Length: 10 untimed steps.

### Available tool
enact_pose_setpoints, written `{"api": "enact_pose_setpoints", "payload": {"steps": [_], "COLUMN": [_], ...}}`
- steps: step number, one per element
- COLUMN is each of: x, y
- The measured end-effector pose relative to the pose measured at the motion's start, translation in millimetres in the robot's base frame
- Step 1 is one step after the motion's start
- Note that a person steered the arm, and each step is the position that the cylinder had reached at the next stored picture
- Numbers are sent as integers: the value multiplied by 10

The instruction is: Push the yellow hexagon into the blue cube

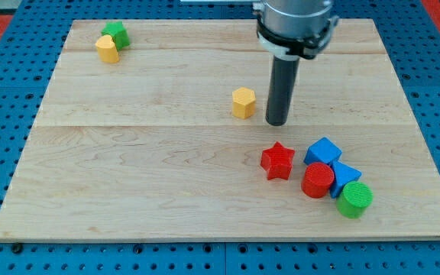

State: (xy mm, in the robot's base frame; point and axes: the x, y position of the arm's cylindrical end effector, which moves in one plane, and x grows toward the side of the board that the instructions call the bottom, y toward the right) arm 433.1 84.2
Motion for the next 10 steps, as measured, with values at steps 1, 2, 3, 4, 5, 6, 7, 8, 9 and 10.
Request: {"api": "enact_pose_setpoints", "payload": {"steps": [1,2,3,4,5,6,7,8,9,10], "x": [-695,-807,-367,-30,-521,-221,164,207,279,12], "y": [140,-366,-571,-183,-698,-936,-456,263,572,572]}}
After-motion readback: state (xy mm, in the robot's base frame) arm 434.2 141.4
